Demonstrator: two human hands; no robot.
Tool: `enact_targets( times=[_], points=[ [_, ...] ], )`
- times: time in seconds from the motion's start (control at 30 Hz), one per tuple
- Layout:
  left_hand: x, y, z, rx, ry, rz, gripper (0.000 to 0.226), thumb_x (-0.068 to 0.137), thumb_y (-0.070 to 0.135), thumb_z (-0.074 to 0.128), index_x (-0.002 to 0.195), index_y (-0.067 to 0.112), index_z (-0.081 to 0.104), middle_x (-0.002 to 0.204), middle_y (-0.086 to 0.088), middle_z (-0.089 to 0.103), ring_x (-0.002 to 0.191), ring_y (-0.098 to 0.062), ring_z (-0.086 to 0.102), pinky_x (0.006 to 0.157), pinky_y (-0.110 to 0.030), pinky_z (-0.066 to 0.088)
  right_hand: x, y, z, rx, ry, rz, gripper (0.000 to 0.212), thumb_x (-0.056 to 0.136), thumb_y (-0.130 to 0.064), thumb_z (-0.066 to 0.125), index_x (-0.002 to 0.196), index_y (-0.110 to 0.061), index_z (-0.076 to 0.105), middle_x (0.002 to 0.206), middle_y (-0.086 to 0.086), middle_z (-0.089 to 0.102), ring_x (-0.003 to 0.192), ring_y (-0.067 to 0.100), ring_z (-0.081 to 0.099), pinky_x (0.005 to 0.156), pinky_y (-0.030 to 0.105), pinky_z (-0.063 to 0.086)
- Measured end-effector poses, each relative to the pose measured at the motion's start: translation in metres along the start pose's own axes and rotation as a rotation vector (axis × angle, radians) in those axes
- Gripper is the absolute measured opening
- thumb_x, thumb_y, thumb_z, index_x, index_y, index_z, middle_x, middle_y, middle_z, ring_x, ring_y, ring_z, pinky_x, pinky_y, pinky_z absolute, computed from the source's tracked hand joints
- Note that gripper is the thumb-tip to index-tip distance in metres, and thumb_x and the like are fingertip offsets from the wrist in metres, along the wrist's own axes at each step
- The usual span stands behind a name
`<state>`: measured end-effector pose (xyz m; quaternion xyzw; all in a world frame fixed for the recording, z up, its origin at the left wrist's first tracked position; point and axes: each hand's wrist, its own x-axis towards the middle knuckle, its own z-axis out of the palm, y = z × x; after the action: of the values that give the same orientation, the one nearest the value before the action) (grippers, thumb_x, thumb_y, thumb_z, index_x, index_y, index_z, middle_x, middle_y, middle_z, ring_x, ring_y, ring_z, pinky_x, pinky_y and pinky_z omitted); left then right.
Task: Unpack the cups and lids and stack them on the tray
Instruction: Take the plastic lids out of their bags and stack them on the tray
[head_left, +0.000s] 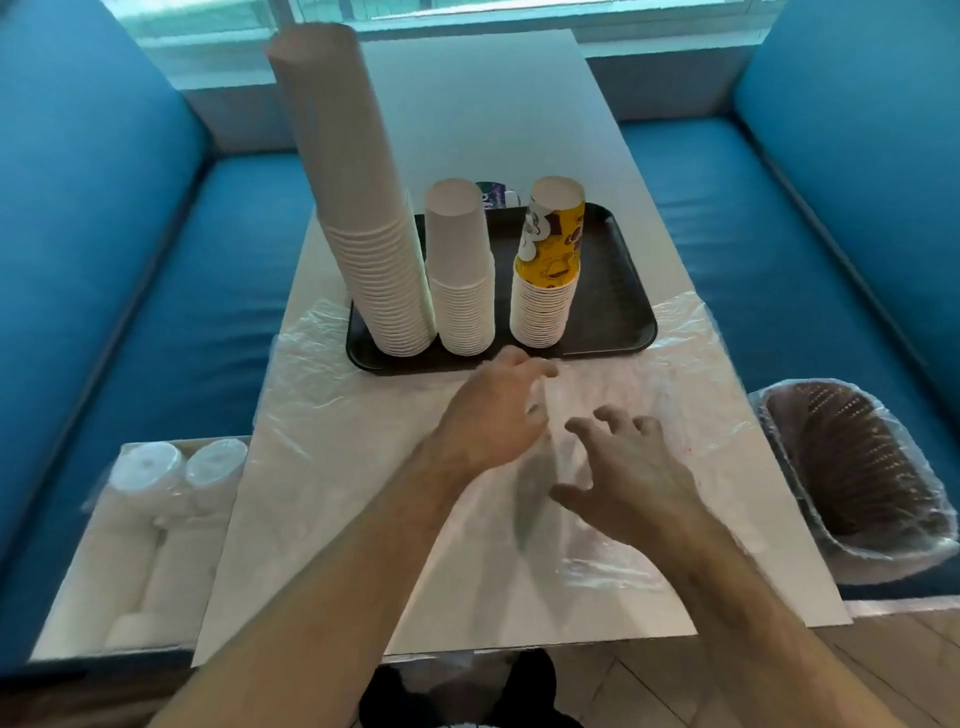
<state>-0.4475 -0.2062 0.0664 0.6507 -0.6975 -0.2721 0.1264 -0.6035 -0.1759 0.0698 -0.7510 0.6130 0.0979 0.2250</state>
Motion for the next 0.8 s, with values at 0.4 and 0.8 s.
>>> enact_targets(
  times=[0.4, 0.8],
  points=[
    [-0.148, -0.189, -0.066, -0.384, 0.379, -0.476, 0.019, 0.096, 0.020, 0.066, 0.113, 0.029, 0.069, 0.098, 0.010, 0.069, 0.081, -0.003, 0.064, 0.067, -0.008, 0.050, 0.036, -0.196, 0.046, 0.145, 0.133, -0.573, 0.029, 0.096, -0.025, 0.059, 0.124, -0.029, 0.064, 0.138, -0.006, 0.055, 0.124, 0.020, 0.048, 0.099, 0.034, 0.047],
    [-0.186, -0.406, -0.089, -1.152, 0.641, -1.163, 0.007, 0.091, 0.014, 0.067, 0.096, 0.009, 0.064, 0.085, -0.008, 0.057, 0.064, -0.019, 0.049, 0.060, -0.029, 0.047, 0.065, -0.352, 0.150, -0.010, 0.149, -0.897, 0.025, 0.099, -0.039, 0.054, 0.112, -0.027, 0.071, 0.114, -0.007, 0.070, 0.102, 0.018, 0.058, 0.087, 0.037, 0.057]
  ],
)
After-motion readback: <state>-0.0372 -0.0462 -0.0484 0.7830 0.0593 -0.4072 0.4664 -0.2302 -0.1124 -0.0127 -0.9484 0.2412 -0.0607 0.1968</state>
